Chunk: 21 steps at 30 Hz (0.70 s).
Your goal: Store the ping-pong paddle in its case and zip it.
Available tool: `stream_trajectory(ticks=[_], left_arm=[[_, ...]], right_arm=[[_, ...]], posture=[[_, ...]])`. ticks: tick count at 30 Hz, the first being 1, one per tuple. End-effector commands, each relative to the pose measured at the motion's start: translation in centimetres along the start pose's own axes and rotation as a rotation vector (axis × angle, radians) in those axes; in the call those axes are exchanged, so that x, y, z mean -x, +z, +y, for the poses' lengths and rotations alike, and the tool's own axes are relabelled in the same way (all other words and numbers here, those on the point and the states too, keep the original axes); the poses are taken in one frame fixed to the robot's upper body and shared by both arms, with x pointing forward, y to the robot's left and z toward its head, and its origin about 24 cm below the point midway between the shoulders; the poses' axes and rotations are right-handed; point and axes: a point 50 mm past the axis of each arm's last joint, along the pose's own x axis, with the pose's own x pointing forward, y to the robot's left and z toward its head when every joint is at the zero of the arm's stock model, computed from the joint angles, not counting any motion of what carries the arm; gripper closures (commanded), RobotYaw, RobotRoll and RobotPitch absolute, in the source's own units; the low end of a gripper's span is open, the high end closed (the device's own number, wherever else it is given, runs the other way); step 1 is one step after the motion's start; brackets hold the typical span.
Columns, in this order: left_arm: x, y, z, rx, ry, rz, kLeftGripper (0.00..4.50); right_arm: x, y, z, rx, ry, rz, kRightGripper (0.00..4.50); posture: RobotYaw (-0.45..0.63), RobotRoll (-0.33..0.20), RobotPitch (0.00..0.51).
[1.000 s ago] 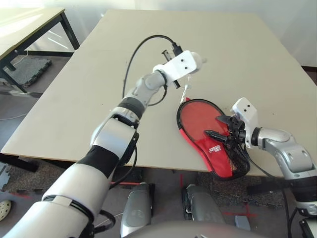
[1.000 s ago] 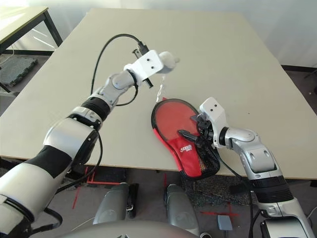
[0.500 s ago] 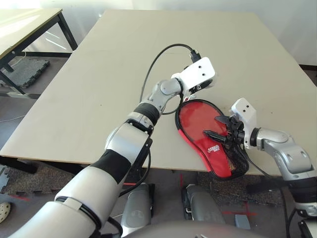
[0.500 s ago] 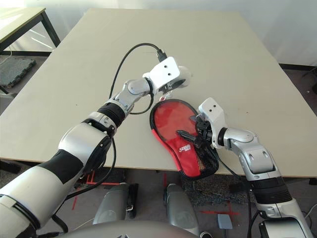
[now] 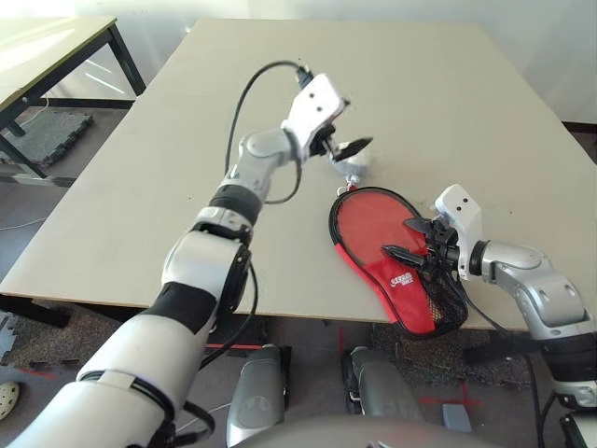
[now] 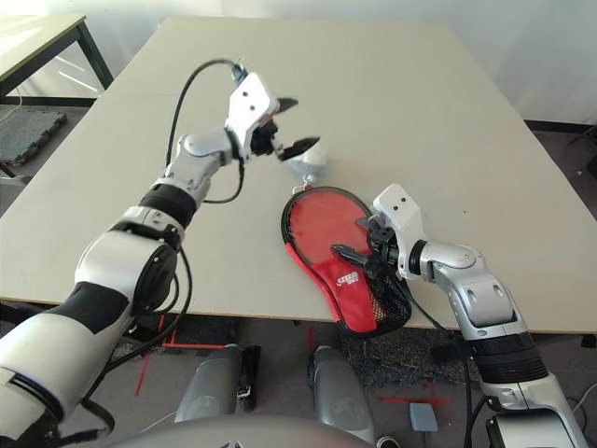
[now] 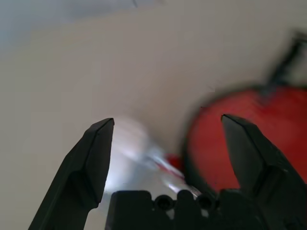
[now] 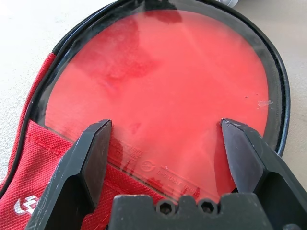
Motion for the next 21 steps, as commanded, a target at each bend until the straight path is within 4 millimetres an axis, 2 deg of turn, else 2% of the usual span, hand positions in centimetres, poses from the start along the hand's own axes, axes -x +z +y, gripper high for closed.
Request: stream_trajectory(ticks=[1,5,11,21], left_arm=[[-0.4,0.1,-2.0,0.024,-0.155,0.025,0.04],[-1.1,-0.6,-3.4,0.047,-0.177,0.050,0.04],[-2.5,-1.3,-4.6,0.038,-0.206,0.119,0.04],[-3.3,-2.6,-5.1,-0.002,-0.243,0.284,0.04]], right_arm=[[-0.3,-2.6,0.0,-0.077,0.008,0.109,0.00],[-0.2,-2.4,-0.3,-0.071,0.003,0.106,0.00],[0.1,-2.0,-0.8,-0.059,-0.011,0.096,0.00],[1.4,2.1,-2.8,-0.039,-0.060,-0.041,0.00]], posture=[[0.06,0.000,0.090],[0.06,0.000,0.088],[0.05,0.000,0.091],[0.05,0.000,0.101]])
